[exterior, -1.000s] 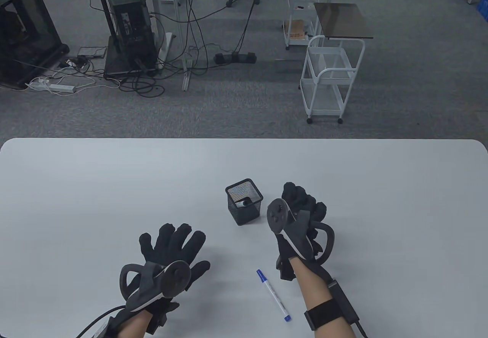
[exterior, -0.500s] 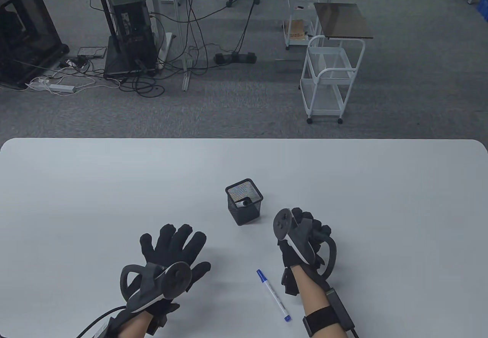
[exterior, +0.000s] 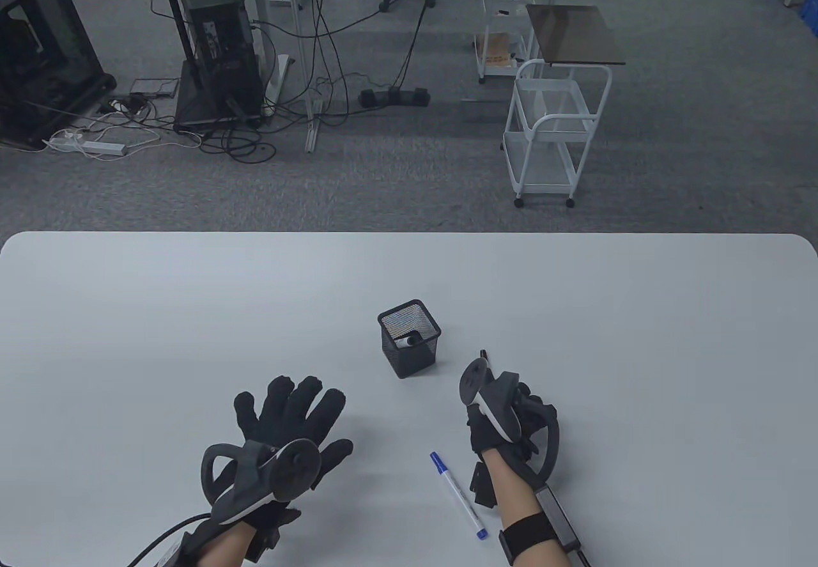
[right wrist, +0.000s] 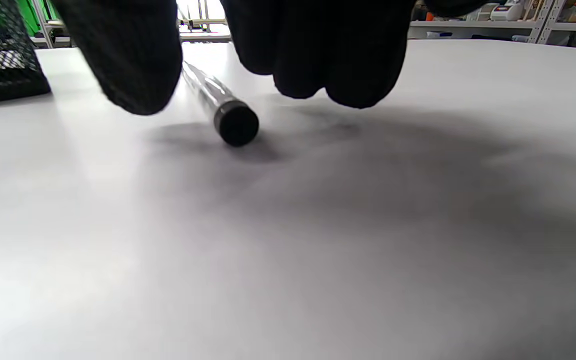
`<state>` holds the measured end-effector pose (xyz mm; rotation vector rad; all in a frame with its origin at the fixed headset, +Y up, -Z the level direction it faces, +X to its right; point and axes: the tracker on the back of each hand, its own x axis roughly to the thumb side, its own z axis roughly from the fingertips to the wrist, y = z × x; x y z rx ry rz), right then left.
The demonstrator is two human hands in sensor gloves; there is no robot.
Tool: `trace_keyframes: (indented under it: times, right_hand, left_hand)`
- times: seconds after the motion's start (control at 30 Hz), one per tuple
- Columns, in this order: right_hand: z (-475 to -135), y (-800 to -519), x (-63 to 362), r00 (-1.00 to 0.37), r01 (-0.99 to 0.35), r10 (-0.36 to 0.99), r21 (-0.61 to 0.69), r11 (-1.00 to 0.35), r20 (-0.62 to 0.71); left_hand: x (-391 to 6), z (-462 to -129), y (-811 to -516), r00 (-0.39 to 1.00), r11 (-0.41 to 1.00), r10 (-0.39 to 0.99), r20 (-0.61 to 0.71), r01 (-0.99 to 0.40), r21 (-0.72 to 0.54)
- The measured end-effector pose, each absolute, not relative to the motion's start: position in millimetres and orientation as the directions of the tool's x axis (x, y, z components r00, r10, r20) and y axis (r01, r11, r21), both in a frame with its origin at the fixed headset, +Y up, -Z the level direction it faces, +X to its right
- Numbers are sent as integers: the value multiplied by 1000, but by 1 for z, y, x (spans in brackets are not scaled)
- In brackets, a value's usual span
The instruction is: Insert the markers into the pen holder
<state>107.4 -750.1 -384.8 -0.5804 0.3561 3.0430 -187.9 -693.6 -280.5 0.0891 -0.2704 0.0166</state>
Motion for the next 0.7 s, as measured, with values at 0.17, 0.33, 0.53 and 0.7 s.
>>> trace_keyframes:
  times: [0.17, 0.33, 0.53, 0.7]
  right_hand:
    - [-384, -753, 107, -925, -64, -33, 241, -968, -377]
    - [-383, -753, 105, -924, -67, -32, 243, -968, -382]
    - [-384, -754, 103, -916, -67, -32, 231, -971, -400]
    - [-384, -754, 104, -907, -88, -12, 216, -972, -421]
  left_hand:
    - [-187, -281, -693, 963, 996, 1, 268, -24, 83]
    - [-188, -281, -693, 963, 996, 1, 268, -25, 85]
    - [-187, -281, -694, 963, 996, 2, 269, -26, 84]
    - [-186, -280, -694, 963, 996, -8, 270, -15, 84]
